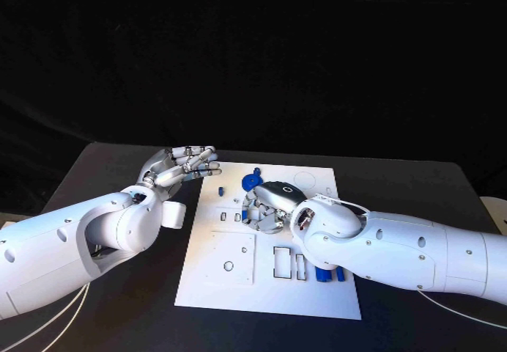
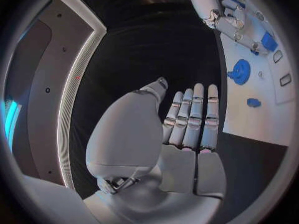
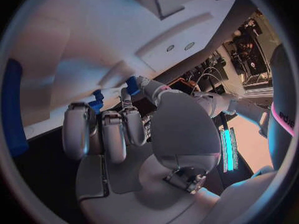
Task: Assemble the parts on the task board
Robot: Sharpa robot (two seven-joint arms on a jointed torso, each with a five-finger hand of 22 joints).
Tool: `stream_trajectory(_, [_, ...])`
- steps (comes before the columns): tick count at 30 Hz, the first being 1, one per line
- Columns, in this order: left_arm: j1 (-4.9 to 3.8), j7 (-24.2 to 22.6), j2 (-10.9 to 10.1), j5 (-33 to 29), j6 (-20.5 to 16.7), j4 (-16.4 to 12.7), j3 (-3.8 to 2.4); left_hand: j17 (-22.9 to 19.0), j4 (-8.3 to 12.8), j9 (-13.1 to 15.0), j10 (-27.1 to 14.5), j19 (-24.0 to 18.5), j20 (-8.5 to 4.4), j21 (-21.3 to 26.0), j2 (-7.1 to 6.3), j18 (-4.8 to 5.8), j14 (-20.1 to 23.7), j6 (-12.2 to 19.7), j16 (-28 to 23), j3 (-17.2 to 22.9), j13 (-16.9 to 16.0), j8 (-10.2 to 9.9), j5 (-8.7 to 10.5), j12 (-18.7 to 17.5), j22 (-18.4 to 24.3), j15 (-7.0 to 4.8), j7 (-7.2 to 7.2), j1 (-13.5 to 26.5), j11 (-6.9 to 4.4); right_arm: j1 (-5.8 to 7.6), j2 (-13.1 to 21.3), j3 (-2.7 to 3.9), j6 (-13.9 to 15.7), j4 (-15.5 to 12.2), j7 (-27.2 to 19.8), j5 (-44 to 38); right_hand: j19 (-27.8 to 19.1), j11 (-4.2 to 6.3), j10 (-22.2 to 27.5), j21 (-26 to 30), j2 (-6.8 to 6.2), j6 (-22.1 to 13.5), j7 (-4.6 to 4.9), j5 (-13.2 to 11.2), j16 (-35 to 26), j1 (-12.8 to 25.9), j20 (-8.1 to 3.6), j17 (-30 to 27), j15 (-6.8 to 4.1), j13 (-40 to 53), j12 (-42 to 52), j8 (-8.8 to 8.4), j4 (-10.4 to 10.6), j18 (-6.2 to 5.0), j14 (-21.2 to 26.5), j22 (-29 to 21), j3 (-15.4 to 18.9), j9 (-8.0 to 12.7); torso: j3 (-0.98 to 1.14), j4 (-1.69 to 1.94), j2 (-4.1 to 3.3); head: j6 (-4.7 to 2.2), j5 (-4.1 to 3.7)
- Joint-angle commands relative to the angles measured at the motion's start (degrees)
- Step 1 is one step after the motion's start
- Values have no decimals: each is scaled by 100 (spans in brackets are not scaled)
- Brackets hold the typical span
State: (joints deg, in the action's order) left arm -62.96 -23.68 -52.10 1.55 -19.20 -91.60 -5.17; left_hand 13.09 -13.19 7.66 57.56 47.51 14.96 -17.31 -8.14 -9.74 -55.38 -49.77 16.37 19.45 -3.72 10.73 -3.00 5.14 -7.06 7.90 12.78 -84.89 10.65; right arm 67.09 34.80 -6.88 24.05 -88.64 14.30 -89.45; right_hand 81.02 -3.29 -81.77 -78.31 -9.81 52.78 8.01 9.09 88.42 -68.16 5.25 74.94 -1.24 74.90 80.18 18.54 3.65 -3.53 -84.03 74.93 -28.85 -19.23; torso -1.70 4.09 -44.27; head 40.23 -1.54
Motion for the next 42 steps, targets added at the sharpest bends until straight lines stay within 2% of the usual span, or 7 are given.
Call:
stream_trajectory(1, [0, -26, 11, -10, 103, -8, -2, 5, 26, -9, -2, 27, 22, 17, 12, -73, 15, 22, -23, 7, -4, -35, -1, -15, 9, 44, 134, 55, 29, -2, -4, -2, -65, 0, -49, -8, -56, -2, 33, 36, -44, -41, 8, -9, -32, 6, 5, 769, 50, 382, -35, -28, 3, -15, -439, 119, 51, 9, 0, 1, 0, 2, 3])
stream_trajectory(25, [0, -21, 5, -10, 104, -3, 0, 5, 26, -9, -2, 27, 22, 17, 12, -73, 15, 22, -23, 7, -4, -35, -1, -15, 9, 44, 134, 55, 29, -3, 2, -7, 3, -2, -64, -2, -117, -85, 193, 143, -260, -299, 92, -47, -58, 123, 78, 704, 125, 209, -209, -237, 109, -39, -419, 41, 311, 77, 2, -4, -2, 11, 1])
stream_trajectory(33, [0, 225, -4, 282, 20, 57, 2, 38, 18, -5, 36, 56, 15, 0, -4, -81, -50, -3, 3, -8, -10, -32, 0, -16, 10, 25, 117, 107, 14, -7, 222, -6, 669, -158, -460, 233, -149, -154, 201, 204, -290, -573, 172, -74, -74, 129, 121, 659, 179, 207, -208, -434, 220, -50, -407, -4, 557, 132, 10, -4, 16, -1, 16])
stream_trajectory(38, [0, 737, -3, 911, 116, 146, 2, 261, -50, 38, 409, 421, -134, -246, -54, -86, -559, -198, 391, -63, -59, 57, -1, 104, -77, -153, 14, 293, -123, 20, 479, 20, 1290, -321, -1501, 1221, -208, -161, 229, 295, -147, -540, 181, 87, -85, -52, 140, 628, 192, 179, -233, -450, 215, -76, -399, -89, 534, 121, 15, -31, 46, -42, 15])
stream_trajectory(39, [0, 894, 0, 1109, 158, 171, 2, 522, -194, 97, 806, 838, -331, -535, -96, -30, -1169, -409, 912, -172, -150, 191, -9, 307, -203, -347, -110, 508, -257, 42, 559, 30, 1398, -375, -1766, 1489, -247, -162, 252, 352, -73, -516, 182, 198, -94, -115, 142, 606, 191, 157, -255, -450, 213, -92, -393, -142, 498, 114, 18, -42, 63, -44, 22])
stream_trajectory(41, [0, 1156, 2, 1405, 258, 202, 2, 787, -297, 130, 1083, 1146, -455, -778, -88, -85, -1574, -490, 1399, -238, -238, 260, -21, 479, -315, -475, -178, 661, -379, 86, 696, 48, 1496, -472, -2081, 1864, -257, -160, 257, 369, -46, -488, 179, 226, -95, -125, 143, 604, 191, 152, -259, -442, 221, -96, -392, -156, 491, 107, 26, -57, 92, -48, 36])
stream_trajectory(42, [-1, 1265, 2, 1521, 302, 213, 2, 1197, -314, 193, 1429, 1648, -695, -1185, -105, -66, -2187, -589, 2148, -312, -411, 372, -28, 783, -510, -666, -320, 782, -546, 108, 751, 53, 1513, -508, -2177, 2036, -248, -157, 257, 359, -37, -459, 175, 247, -95, -122, 143, 606, 190, 152, -259, -429, 231, -93, -392, -143, 495, 100, 32, -63, 105, -49, 38])
